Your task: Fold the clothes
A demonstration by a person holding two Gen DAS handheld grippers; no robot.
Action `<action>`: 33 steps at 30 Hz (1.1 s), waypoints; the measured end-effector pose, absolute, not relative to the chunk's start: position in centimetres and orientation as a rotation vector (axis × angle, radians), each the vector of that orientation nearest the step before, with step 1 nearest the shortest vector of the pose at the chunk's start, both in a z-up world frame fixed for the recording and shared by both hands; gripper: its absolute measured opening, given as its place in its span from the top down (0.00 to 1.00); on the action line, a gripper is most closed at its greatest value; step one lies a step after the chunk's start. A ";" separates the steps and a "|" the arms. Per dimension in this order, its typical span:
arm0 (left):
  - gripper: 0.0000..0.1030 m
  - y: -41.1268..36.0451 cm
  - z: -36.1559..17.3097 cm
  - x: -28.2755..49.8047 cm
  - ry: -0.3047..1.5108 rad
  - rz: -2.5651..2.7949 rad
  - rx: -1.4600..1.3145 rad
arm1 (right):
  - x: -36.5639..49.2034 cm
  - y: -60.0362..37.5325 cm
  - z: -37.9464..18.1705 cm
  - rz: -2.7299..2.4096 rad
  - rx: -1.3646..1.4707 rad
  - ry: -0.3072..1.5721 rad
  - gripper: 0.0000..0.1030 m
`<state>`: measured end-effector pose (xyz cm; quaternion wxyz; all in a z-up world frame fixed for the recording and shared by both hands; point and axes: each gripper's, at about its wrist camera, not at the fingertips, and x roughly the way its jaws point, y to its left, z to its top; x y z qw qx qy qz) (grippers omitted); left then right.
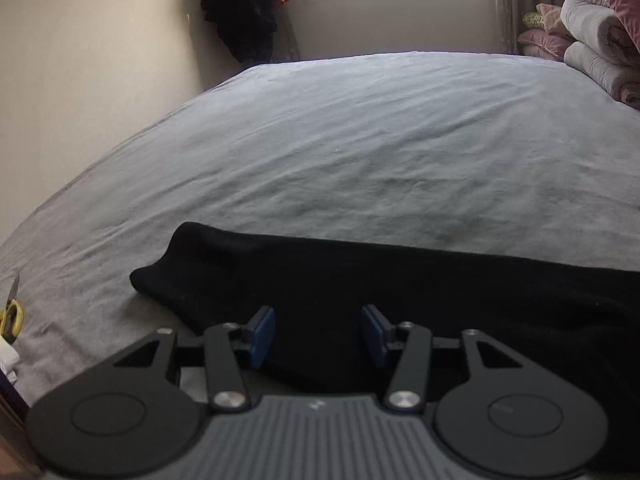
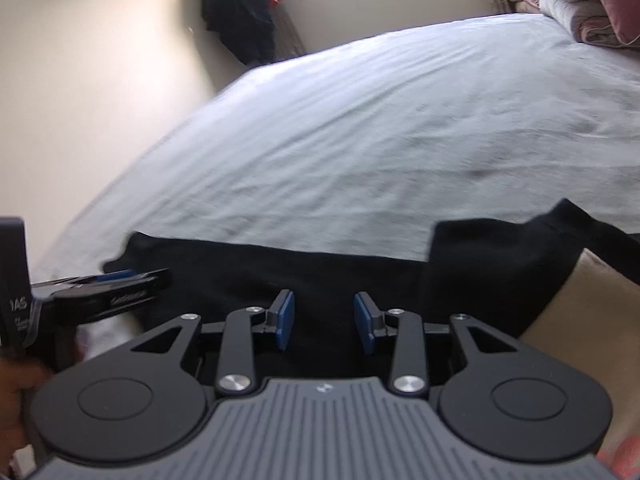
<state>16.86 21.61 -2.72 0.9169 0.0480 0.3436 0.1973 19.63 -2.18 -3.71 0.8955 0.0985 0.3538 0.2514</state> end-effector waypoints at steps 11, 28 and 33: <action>0.33 22.8 -2.5 16.8 0.673 0.467 0.081 | 22.8 0.7 -4.1 0.574 -0.134 0.679 0.61; 0.32 22.2 -2.7 17.2 0.674 0.503 0.104 | 22.0 2.3 -3.7 0.597 -0.177 0.651 0.87; 0.32 21.9 -1.7 16.8 0.699 0.492 0.040 | 20.5 -0.6 -1.2 0.549 -0.158 0.629 0.63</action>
